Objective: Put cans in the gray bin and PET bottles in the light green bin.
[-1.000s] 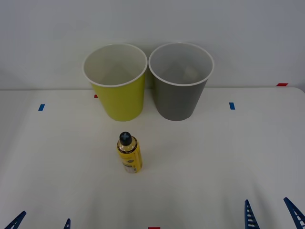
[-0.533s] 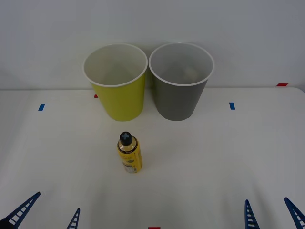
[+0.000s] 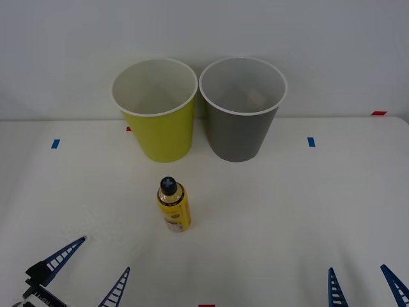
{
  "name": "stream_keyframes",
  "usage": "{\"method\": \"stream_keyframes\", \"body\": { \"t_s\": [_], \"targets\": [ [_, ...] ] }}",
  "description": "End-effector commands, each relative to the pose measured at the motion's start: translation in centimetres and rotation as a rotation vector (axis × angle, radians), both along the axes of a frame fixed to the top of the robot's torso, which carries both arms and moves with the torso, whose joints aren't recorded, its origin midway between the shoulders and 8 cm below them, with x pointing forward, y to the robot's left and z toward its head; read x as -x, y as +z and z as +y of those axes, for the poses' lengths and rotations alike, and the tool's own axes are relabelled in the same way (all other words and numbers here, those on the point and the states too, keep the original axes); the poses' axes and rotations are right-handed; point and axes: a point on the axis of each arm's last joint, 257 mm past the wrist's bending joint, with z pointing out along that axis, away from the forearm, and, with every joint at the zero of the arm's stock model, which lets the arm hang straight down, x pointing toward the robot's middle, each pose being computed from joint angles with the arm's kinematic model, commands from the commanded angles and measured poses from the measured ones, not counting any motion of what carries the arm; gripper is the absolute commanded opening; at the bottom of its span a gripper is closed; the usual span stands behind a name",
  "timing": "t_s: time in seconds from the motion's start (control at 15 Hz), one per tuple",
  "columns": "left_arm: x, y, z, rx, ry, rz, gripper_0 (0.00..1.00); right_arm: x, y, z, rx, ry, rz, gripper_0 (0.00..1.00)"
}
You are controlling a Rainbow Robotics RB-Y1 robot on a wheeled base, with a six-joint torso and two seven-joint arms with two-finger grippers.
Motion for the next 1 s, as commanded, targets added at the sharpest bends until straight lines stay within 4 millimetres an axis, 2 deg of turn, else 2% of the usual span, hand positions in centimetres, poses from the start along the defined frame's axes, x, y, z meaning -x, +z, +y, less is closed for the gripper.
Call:
{"method": "stream_keyframes", "body": {
  "t_s": [0.07,0.33,0.67,1.0],
  "targets": [
    [-1.2,-0.8,-1.4,0.002,-0.047,-0.003,1.0,0.0,0.0,0.0,0.0,0.0,0.0,0.82],
    [-3.9,-1.2,-3.3,-0.005,-0.12,-0.03,1.0,0.0,0.0,0.0,0.0,0.0,0.0,0.82],
    [-6.1,-0.5,-6.4,0.037,-0.174,-0.034,1.0,0.0,0.0,0.0,0.0,0.0,0.0,0.82],
    [-8.4,0.4,-7.8,0.067,-0.188,-0.022,1.0,0.0,0.0,0.0,0.0,0.0,0.0,0.82]
  ]
}}
